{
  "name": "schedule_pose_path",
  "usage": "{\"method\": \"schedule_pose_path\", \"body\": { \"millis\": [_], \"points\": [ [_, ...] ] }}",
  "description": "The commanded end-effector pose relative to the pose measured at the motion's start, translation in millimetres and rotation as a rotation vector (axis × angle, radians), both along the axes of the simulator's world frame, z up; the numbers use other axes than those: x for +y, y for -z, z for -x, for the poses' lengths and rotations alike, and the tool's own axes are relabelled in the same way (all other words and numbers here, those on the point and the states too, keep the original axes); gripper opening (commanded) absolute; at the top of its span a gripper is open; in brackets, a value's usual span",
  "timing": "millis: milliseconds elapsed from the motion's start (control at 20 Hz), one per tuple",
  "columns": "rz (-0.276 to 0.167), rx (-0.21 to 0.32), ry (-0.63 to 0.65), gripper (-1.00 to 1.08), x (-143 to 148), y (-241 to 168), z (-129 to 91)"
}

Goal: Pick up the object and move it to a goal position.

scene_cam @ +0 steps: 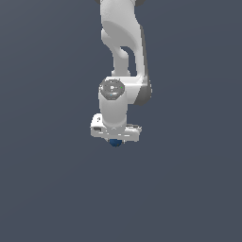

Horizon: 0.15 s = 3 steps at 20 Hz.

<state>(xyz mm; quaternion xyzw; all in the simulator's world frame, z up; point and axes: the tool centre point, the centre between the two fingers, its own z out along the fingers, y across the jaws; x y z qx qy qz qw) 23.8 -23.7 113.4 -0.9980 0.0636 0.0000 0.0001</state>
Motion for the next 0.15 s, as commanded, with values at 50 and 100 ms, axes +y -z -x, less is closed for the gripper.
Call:
{"method": "schedule_pose_path", "body": {
  "millis": [50,100],
  "points": [
    [0.0,0.0,-0.001,-1.0,-3.0,-5.9,2.2],
    [0.0,0.0,-0.001,-1.0,-3.2,-6.2,2.2]
  ]
}}
